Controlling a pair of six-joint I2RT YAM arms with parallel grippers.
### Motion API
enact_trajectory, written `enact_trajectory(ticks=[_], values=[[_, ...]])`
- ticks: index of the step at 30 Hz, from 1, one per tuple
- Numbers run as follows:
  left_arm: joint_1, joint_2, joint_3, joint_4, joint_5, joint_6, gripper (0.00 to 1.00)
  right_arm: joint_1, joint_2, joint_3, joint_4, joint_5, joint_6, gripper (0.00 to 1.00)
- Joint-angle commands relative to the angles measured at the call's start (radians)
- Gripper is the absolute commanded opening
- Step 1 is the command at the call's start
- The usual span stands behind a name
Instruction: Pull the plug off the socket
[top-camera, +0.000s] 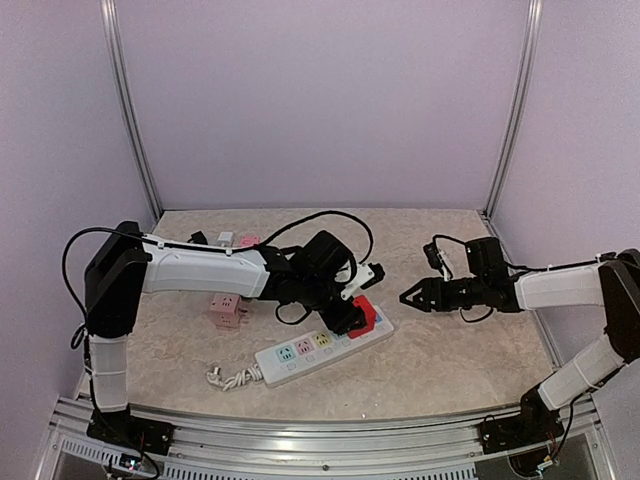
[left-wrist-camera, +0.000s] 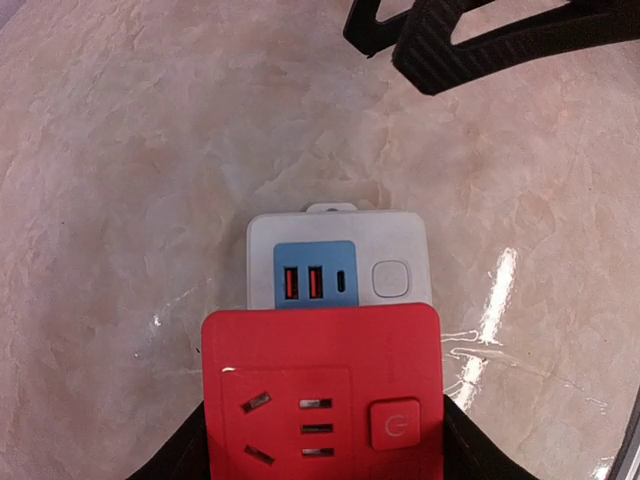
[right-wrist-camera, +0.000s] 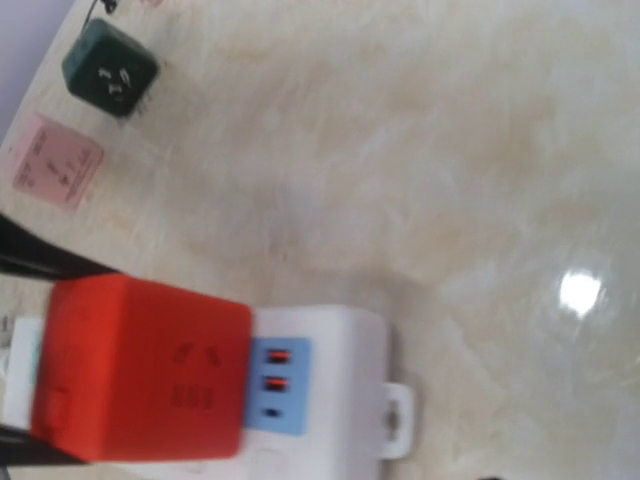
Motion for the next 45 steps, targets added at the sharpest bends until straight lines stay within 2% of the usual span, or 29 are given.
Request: enact_trajectory(ticks=[1,12,23,32,45], values=[[-0.01,-0.082,-0.082,0.046,0.016,0.025,0.41,0.006,0.041,-0.048,0.062,-0.034,0.019,0.63],[-0.025,-0.091,-0.118,0.061,0.009,0.034,0.36,0.089,0.134,-0.089,0.202,-0.036,0.101,0.36],[-0.027,-0.081,-0.116,0.052,-0.003,0.049,0.35,0.132,0.193,-0.047,0.245,-0.056,0.137,0.11],[-0.026,-0.074,-0.111,0.059,-0.018,0.051,0.33,0.183,0.176,-0.005,0.247,-0.059,0.176,0.05],[-0.027,-0.065,-0.083,0.054,-0.008,0.048,0.32,0.224,0.364,-0.021,0.377,-0.044,0.218,0.0]])
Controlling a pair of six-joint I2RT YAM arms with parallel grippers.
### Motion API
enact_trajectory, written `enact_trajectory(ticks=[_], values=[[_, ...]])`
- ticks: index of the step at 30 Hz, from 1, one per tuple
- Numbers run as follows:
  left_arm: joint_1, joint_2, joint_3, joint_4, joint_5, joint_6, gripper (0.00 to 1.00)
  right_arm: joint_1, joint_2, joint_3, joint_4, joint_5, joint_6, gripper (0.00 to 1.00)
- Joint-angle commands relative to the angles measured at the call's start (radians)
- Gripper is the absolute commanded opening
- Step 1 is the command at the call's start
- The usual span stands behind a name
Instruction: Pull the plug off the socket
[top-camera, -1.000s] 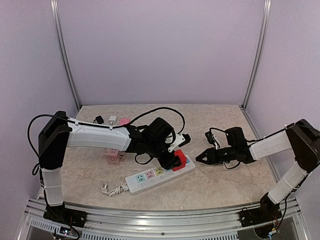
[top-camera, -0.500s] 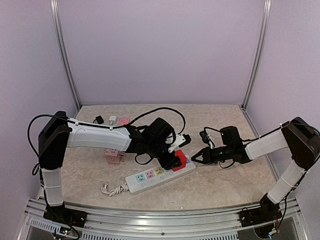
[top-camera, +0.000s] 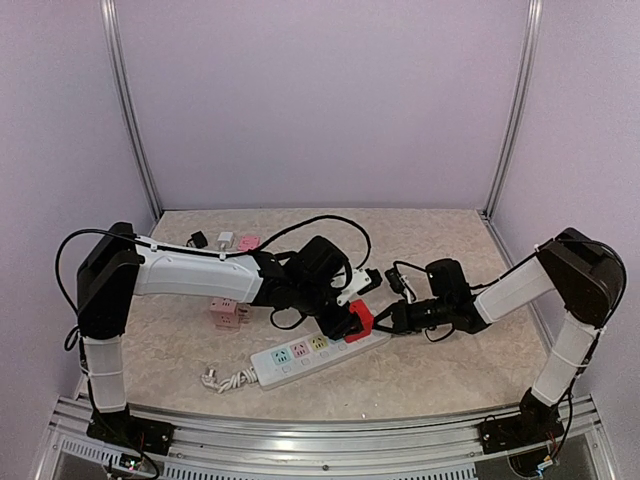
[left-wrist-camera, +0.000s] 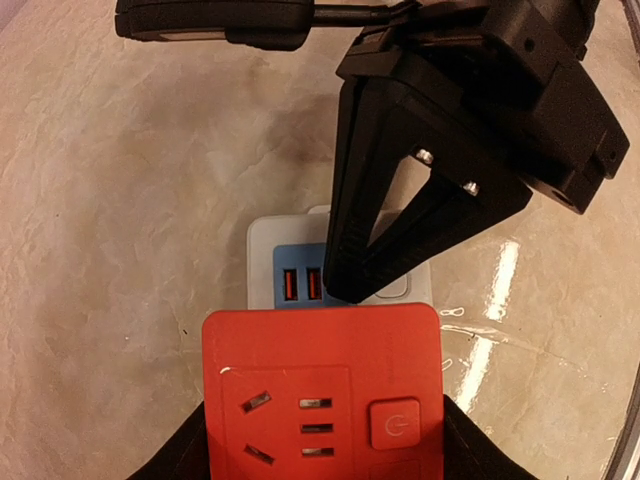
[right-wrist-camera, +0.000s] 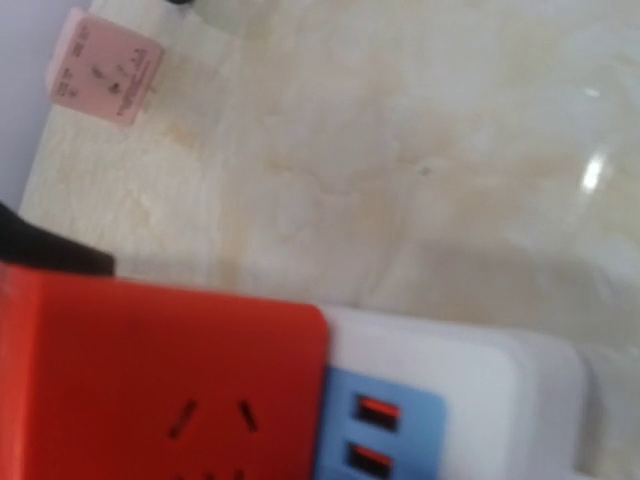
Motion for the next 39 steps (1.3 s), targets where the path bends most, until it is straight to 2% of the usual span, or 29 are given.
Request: enact_trajectory(ticks=[1,11,13,16,17,25,27,30,34,39], values=[[-0.009,0.001,0.03,-0.001,-0.005,0.022,0.32,0.019,0.06,-0.008,0.029,0.018,0.022,0.0],[0.026,-0.04,0.034,0.046,0.118,-0.068,0.31,0.019,0.075,-0.01,0.008,0.05,0.011,0.0],[0.001,-0.043,0.036,0.042,0.082,-0.029,0.31,0.019,0.077,-0.007,0.002,0.053,0.007,0.0],[-0.064,-0.034,0.037,0.037,-0.065,0.07,0.3,0.019,0.084,-0.004,-0.004,0.057,0.001,0.0],[-0.071,-0.029,0.04,0.037,-0.074,0.071,0.29,0.019,0.087,-0.002,-0.009,0.057,-0.002,0.0],[0.072,-0.051,0.063,0.023,0.12,-0.173,0.29,0.019,0.088,0.011,-0.043,0.072,-0.026,0.0],[0.066,-0.071,0.049,0.034,0.106,-0.149,0.29,0.019,0.09,0.013,-0.045,0.071,-0.029,0.0],[0.013,-0.078,0.05,0.013,0.001,-0.046,0.29,0.019,0.092,0.015,-0.046,0.071,-0.03,0.0],[0.033,-0.109,-0.004,0.081,0.085,-0.086,0.3,0.019,0.092,0.018,-0.05,0.071,-0.034,0.0],[0.031,-0.148,-0.016,0.081,0.055,-0.078,0.3,0.019,0.091,0.028,-0.066,0.075,-0.043,0.0]])
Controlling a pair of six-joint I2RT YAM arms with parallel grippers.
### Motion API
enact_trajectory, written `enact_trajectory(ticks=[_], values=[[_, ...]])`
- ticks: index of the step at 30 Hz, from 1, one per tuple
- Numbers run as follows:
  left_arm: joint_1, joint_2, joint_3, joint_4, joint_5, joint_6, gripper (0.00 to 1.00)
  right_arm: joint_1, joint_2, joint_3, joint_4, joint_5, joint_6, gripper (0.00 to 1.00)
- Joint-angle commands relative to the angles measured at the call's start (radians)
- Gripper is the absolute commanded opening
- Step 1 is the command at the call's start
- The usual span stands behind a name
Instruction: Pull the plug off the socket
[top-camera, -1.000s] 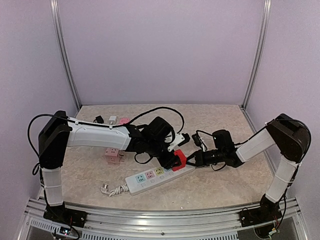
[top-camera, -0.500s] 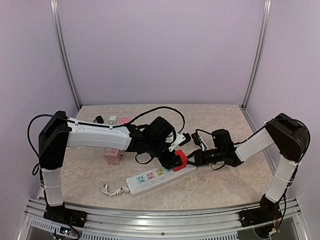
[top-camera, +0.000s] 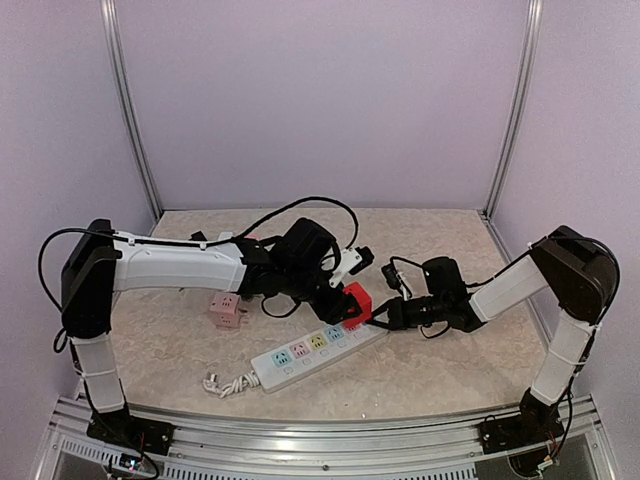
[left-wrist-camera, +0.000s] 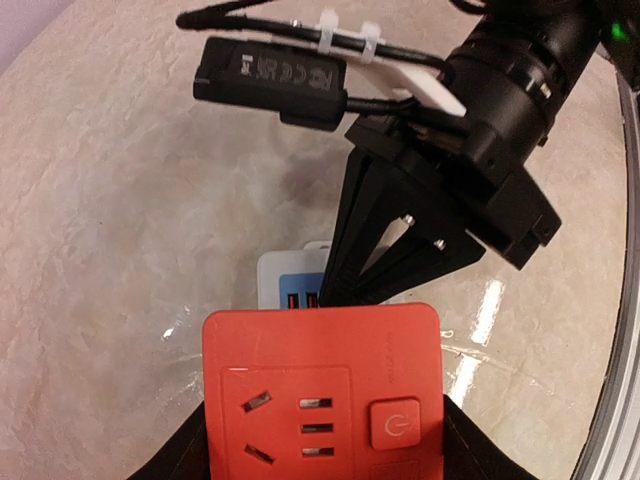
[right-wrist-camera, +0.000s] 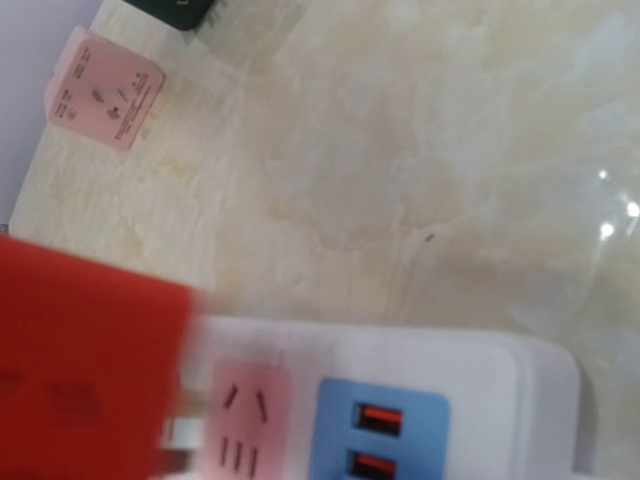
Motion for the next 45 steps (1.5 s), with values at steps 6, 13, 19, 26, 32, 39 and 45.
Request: enact_trajectory(ticks=[6,13,19,26,32,39,45], values=[[0.048,-0.197,-0.162,0.167,0.074,-0.179,0.3,0.009,0.021,0.004,-0.136,0.047,-0.026,0.0],[0.058,-0.538,-0.568,0.306,-0.035,-0.465,0.3,0.008,-0.028,0.035,-0.202,0.067,-0.057,0.0],[0.087,-0.853,-0.894,0.313,-0.127,-0.697,0.3,0.008,-0.069,0.062,-0.255,0.081,-0.079,0.01],[0.193,-1.119,-1.056,0.153,-0.158,-0.859,0.31,0.008,-0.079,0.087,-0.281,0.08,-0.086,0.02],[0.416,-1.163,-1.156,0.207,0.035,-0.903,0.31,0.008,-0.085,0.092,-0.292,0.085,-0.09,0.02],[0.467,-1.096,-1.233,0.397,0.15,-0.944,0.32,0.009,-0.084,0.093,-0.298,0.086,-0.095,0.02],[0.485,-1.031,-1.251,0.453,0.187,-0.967,0.4,0.008,-0.085,0.101,-0.302,0.089,-0.095,0.03]])
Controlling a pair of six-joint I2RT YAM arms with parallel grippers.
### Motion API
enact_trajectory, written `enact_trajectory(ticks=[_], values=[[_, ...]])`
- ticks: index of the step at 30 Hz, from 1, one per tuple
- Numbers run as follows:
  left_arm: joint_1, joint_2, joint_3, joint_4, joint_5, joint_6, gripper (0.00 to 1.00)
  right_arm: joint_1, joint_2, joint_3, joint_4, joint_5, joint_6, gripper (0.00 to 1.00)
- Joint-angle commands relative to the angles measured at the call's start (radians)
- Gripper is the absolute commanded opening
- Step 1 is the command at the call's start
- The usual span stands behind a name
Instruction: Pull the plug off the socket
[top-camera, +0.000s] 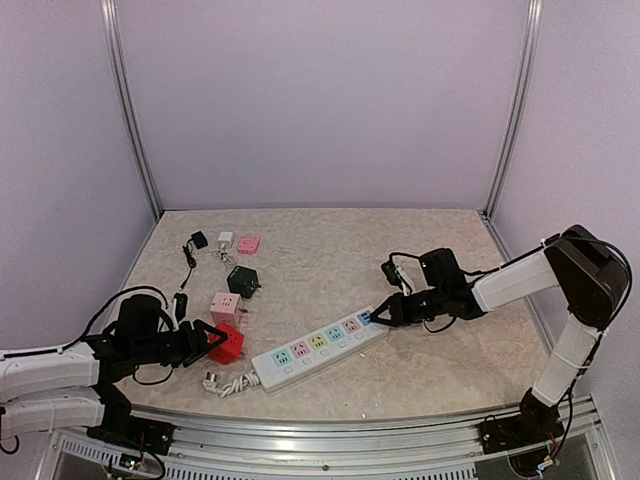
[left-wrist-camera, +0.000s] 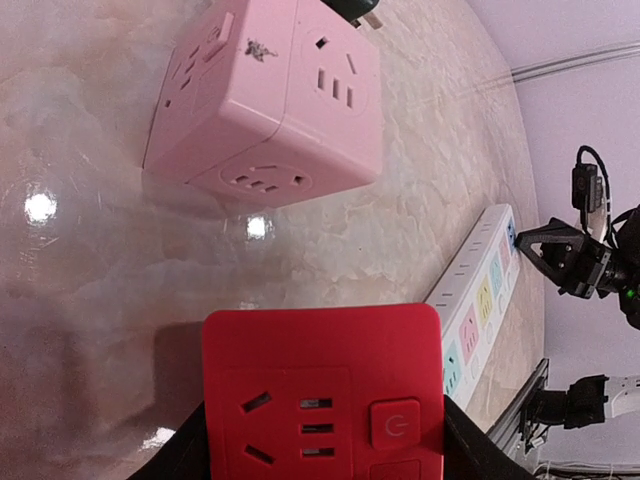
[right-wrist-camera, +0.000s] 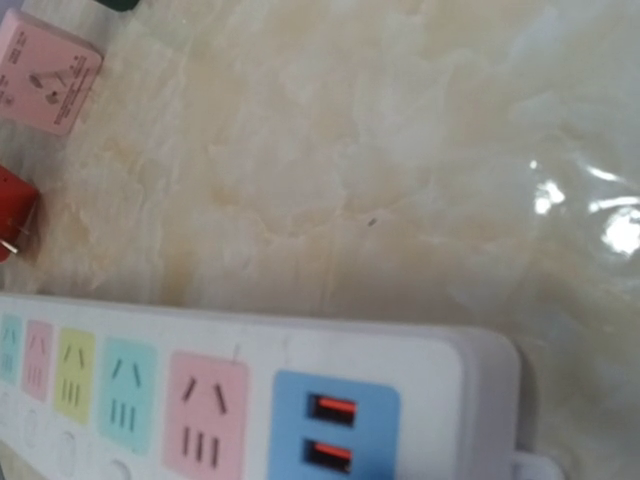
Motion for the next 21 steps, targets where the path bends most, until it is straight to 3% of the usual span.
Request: enact_trajectory(ticks=[1,10,14,21], values=[[0.014,0.032,-0.006,0.075,0.039,-0.035,0.44,0.008,-0.019,0.023,-0.039,0.016,-0.01,0.03],[0.033,0.001,0.031,-0.127,-0.074,-0.052,0.92,0.008,-0.028,0.03,-0.049,0.019,-0.013,0.03],[0.041,-0.052,0.044,-0.207,-0.119,-0.055,0.98,0.008,-0.03,0.032,-0.053,0.018,-0.016,0.03],[0.043,-0.096,0.134,-0.355,-0.192,-0.004,0.99,0.008,-0.038,0.035,-0.058,0.016,-0.02,0.03]])
